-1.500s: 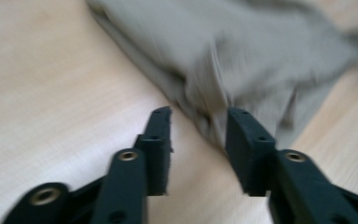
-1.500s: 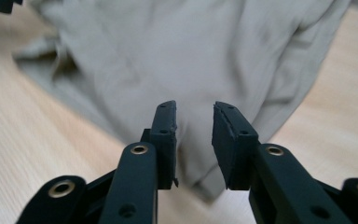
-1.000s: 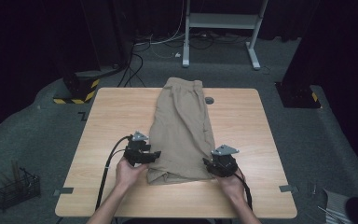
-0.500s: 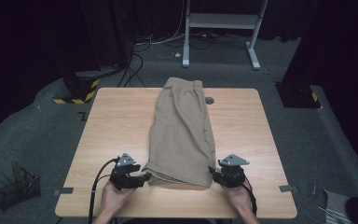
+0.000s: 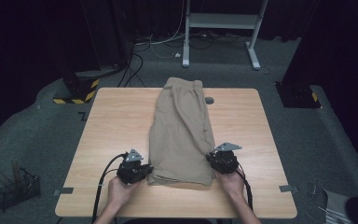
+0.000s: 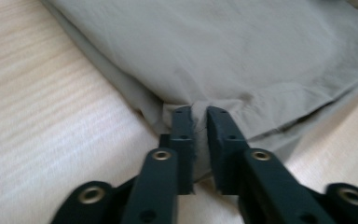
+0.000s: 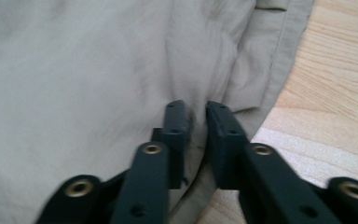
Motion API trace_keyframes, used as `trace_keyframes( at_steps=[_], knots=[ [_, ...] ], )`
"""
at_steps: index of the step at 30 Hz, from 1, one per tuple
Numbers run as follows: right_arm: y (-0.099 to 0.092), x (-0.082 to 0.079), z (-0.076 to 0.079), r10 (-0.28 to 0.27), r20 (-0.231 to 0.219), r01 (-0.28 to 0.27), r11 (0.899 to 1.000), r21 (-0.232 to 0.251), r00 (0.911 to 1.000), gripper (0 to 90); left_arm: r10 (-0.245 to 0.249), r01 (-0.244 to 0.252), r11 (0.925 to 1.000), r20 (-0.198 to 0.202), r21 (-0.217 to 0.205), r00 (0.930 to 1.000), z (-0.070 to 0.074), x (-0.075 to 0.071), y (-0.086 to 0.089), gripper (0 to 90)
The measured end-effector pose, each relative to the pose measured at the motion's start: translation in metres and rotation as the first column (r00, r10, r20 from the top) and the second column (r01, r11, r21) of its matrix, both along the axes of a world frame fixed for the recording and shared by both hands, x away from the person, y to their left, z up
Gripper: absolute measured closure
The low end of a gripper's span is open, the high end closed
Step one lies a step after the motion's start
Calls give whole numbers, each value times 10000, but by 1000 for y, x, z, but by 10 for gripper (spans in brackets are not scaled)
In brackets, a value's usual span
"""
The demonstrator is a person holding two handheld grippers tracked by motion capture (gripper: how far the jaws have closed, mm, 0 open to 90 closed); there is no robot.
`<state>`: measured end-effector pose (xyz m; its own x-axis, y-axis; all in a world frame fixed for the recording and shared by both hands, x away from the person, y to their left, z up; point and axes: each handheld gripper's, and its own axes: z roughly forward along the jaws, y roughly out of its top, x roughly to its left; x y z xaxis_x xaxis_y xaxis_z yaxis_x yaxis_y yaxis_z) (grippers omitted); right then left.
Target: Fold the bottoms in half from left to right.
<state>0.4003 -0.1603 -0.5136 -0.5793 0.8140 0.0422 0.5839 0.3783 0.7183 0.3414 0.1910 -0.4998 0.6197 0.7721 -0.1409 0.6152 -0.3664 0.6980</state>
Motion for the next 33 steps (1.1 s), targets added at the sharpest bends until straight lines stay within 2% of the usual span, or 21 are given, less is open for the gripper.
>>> trace_keyframes(
  at_steps=[4,6,8,10,12,15,17,21,23,26,28,31,33],
  knots=[
    [-1,-2,-2,-24,163,26,9999,-151,9999,871,96,-95,9999,154,-54,9998,2,-17,8,860],
    [1,-3,-3,-69,174,73,9997,-244,9998,878,15,-17,9999,140,131,9999,2,-27,8,860],
    [2,-3,-4,-60,287,69,9995,-300,9996,880,-121,123,9993,-70,342,9999,-1,-34,7,853],
    [3,-3,-4,-96,266,105,9994,-316,9996,880,-157,162,9991,-116,390,9998,-1,-38,8,813],
    [3,-3,-3,-72,244,80,9994,-342,9997,877,37,-38,9999,87,154,10000,3,-37,10,698],
    [1,-3,0,-80,378,87,9998,-171,9993,873,469,-459,9988,559,-192,9973,13,-29,13,511],
    [0,-3,2,-85,431,89,9999,-104,9990,876,753,-719,9963,762,-475,9942,20,-16,14,437],
    [3,-1,3,-35,385,42,9998,-178,9993,883,1297,-1256,9901,664,-622,9893,20,18,7,395],
    [4,-2,5,8,421,1,9998,-212,9991,883,1443,-1419,9891,659,-402,9873,16,32,-1,395],
    [-1,-3,11,-19,588,30,9998,-179,9983,883,1513,-1551,9864,685,542,9861,4,45,-15,403],
    [-5,-3,14,-121,623,134,9997,-199,9980,883,1627,-1670,9822,553,858,9851,-4,50,-19,403],
    [-15,-1,18,-369,700,379,9992,-127,9969,884,1736,-1759,9800,332,930,9843,-13,52,-19,404],
    [-18,1,18,-469,555,479,9987,-172,9974,884,1751,-1776,9798,350,921,9839,-16,51,-19,403]
  ],
)
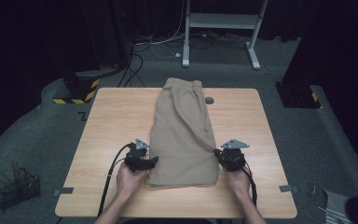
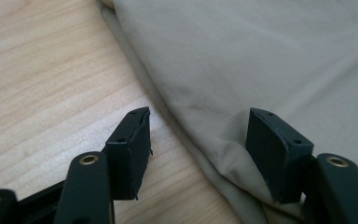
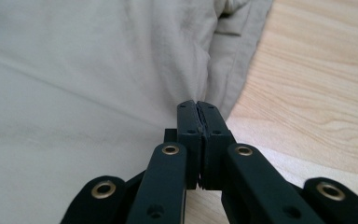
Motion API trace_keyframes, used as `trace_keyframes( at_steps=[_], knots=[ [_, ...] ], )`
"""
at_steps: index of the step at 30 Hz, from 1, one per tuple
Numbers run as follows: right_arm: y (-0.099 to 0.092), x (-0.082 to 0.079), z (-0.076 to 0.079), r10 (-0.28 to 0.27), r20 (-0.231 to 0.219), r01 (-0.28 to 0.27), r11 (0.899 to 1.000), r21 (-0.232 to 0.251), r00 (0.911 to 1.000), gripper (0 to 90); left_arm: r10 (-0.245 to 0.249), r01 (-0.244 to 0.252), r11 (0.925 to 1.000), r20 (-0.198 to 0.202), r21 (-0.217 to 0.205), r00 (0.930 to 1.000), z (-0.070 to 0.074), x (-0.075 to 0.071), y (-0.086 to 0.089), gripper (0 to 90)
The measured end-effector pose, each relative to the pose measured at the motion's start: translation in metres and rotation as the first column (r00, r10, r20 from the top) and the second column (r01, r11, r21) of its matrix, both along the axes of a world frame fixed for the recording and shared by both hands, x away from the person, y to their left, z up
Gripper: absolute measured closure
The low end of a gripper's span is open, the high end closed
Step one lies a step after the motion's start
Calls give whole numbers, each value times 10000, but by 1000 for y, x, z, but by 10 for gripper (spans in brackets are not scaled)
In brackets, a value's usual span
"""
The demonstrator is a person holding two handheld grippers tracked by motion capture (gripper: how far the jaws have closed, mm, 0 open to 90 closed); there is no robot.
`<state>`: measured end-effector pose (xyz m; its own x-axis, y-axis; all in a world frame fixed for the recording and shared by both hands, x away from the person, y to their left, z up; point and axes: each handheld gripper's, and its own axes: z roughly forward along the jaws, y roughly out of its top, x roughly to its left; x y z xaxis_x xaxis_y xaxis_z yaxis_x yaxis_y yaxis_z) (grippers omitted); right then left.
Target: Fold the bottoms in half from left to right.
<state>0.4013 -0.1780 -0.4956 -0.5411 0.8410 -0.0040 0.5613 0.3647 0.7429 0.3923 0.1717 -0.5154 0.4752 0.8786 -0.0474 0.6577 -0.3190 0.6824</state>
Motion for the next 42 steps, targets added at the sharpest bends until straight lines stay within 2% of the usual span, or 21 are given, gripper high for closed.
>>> trace_keyframes(
  at_steps=[3,4,5,8,9,12,14,17,20,25,26,27,30,32,34,38,40,42],
  knots=[
    [4,5,-9,-21,-357,-2,9979,-647,9994,876,30,-29,9999,27,-119,10000,2,0,1,403],
    [5,7,-12,-92,-471,58,9974,-715,9988,850,36,-34,9999,124,-154,9999,3,-1,1,401],
    [5,8,-14,-157,-472,125,9976,-688,9988,809,45,-41,9997,180,-224,9998,4,-1,2,401],
    [3,7,-14,-96,-625,84,9998,-181,9980,719,85,-78,9996,256,-254,9996,3,1,2,401],
    [4,7,-14,-86,-638,72,9997,-227,9979,701,104,-99,9997,212,-227,9997,2,2,2,401],
    [5,7,-18,-78,-865,41,9991,-427,9962,711,51,-51,10000,228,-4,9997,-2,3,-1,397],
    [5,6,-18,-29,-803,-2,9993,-378,9968,754,14,-18,9999,327,99,9995,-2,1,-3,402],
    [6,1,-19,0,-586,-32,9985,-547,9983,796,27,-27,10000,438,-7,9990,-4,-5,-1,402],
    [5,-7,-20,144,-579,-169,9989,-433,9982,807,32,-32,10000,522,-16,9986,-5,-17,2,402],
    [7,-31,-19,806,-711,-839,9954,-453,9942,801,-246,243,9996,218,141,9995,-2,-40,6,404],
    [5,-34,-18,938,-791,-970,9946,-382,9925,772,-366,362,9991,199,203,9991,-1,-43,7,403],
    [4,-35,-17,976,-882,-1000,9947,-234,9913,746,-421,420,9991,141,68,9990,-1,-44,8,401],
    [-2,-33,-8,831,-702,-799,9957,473,9941,696,-342,353,9991,481,-222,9983,6,-36,10,386],
    [-2,-27,1,622,-370,-591,9951,787,9974,692,-183,219,9984,697,-521,9974,12,-25,9,373],
    [0,-17,7,441,-200,-419,9943,980,9988,688,-28,78,9981,827,-605,9966,16,-12,6,369],
    [9,9,5,134,-379,-95,9949,1005,9992,688,138,-108,9989,653,-455,9978,9,11,-3,368],
    [15,21,0,27,-512,21,9955,942,9987,682,177,-154,9990,564,-411,9983,3,16,-4,369],
    [21,30,-6,-39,-720,110,9951,981,9974,675,194,-187,9997,400,-179,9990,-2,18,-5,366]
  ],
)
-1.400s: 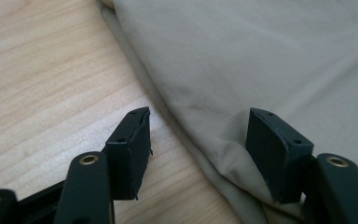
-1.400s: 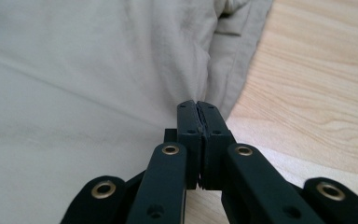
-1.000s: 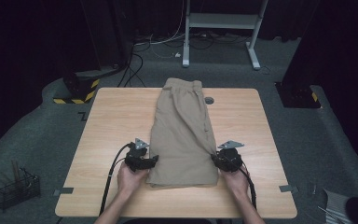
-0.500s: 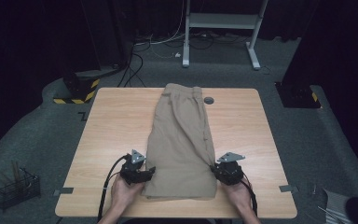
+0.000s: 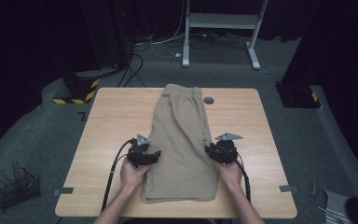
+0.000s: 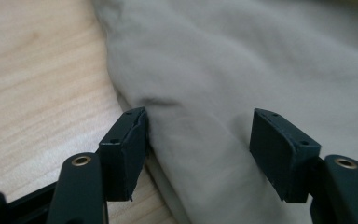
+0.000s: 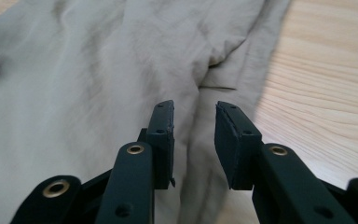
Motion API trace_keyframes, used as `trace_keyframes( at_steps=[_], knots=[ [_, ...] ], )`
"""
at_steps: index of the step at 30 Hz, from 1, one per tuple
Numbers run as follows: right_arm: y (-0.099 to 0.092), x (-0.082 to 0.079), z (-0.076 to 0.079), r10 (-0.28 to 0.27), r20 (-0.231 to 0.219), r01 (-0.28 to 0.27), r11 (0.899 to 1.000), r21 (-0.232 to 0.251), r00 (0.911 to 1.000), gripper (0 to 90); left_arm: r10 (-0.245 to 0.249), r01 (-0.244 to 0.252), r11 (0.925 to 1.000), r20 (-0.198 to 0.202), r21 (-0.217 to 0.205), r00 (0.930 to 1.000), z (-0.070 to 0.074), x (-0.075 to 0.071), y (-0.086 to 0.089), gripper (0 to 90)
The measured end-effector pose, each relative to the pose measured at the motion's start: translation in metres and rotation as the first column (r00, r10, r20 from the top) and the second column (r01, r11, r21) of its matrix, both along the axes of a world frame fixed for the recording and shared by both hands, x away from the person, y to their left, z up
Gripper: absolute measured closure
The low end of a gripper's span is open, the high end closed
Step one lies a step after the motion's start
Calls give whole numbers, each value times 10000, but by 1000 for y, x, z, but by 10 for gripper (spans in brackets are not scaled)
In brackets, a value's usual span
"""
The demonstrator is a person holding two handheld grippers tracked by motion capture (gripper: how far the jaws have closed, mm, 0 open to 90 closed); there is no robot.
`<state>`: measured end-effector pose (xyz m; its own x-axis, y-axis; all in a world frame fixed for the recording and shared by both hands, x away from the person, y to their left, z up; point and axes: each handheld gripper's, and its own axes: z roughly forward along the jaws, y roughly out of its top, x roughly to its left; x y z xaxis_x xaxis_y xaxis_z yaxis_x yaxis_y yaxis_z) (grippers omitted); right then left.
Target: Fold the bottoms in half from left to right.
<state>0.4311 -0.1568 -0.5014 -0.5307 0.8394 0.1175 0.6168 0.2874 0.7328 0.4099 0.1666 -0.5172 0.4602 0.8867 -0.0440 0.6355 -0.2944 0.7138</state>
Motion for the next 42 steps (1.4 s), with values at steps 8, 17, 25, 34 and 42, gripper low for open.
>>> trace_keyframes(
  at_steps=[8,17,25,34,42],
  knots=[
    [19,14,-15,302,-252,-311,9989,-354,9992,897,-148,139,9997,382,218,9992,-6,-4,-1,357],
    [-18,19,-11,-1027,-12,1025,9932,-550,9947,896,-165,162,9999,716,36,9973,-9,-7,1,359],
    [-3,-3,3,-281,722,304,9991,-307,9970,636,-162,159,9999,738,50,9971,-9,-7,1,359],
    [2,-17,-18,207,315,-180,9964,-824,9993,632,-254,249,9996,667,89,9974,-9,-18,3,359],
    [1,-55,-20,698,657,-614,9906,-1222,9954,621,-593,585,9981,456,203,9972,-6,-59,6,364]
  ],
)
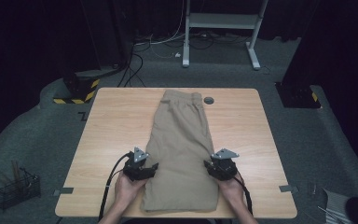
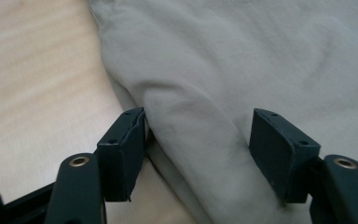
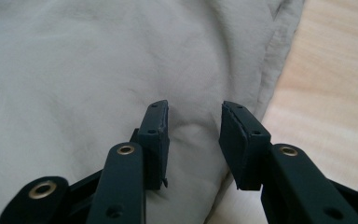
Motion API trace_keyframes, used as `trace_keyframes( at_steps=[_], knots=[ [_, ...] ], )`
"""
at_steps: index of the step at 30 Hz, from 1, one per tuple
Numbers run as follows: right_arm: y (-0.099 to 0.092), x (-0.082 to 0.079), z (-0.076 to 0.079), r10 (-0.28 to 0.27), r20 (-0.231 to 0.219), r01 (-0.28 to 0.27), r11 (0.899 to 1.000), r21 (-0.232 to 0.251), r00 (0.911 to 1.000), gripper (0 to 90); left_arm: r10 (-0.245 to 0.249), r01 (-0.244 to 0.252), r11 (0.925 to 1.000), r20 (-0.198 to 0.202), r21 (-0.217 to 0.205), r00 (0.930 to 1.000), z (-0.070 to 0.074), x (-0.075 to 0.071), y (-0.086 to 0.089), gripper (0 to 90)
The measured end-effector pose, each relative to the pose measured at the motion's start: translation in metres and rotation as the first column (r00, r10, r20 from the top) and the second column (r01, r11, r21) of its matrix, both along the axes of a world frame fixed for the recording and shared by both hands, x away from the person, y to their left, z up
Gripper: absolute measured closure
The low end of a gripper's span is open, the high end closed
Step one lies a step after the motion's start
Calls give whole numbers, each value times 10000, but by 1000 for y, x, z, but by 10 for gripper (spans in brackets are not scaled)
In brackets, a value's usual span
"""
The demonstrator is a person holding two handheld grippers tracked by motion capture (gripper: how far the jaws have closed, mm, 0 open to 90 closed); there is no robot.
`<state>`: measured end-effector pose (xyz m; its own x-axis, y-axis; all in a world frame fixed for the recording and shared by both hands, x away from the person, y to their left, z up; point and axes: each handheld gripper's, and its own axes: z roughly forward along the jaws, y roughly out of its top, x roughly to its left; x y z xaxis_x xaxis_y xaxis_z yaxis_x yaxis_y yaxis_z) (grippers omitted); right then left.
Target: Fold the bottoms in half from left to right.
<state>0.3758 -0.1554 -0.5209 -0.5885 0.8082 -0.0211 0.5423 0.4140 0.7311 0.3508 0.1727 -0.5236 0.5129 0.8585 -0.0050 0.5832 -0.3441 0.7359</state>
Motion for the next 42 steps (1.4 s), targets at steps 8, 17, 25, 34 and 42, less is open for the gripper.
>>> trace_keyframes(
  at_steps=[8,17,25,34,42],
  knots=[
    [-9,-22,11,529,-437,-514,9981,344,9976,602,-376,353,9981,-452,-503,9983,10,-17,2,367],
    [-11,41,33,-783,42,771,9883,1317,9969,675,433,-436,9989,-132,-194,9990,15,48,-8,361],
    [13,82,12,-1244,-621,1306,9854,1089,9903,667,520,-518,9986,-213,55,9984,2,55,-12,352],
    [4,89,8,-1895,-88,1896,9814,297,9818,884,331,-330,9994,101,-113,9994,-2,51,-8,355],
    [-5,79,17,-2052,272,2044,9784,301,9783,715,395,-391,9991,202,-164,9990,-3,49,-7,367]
  ],
)
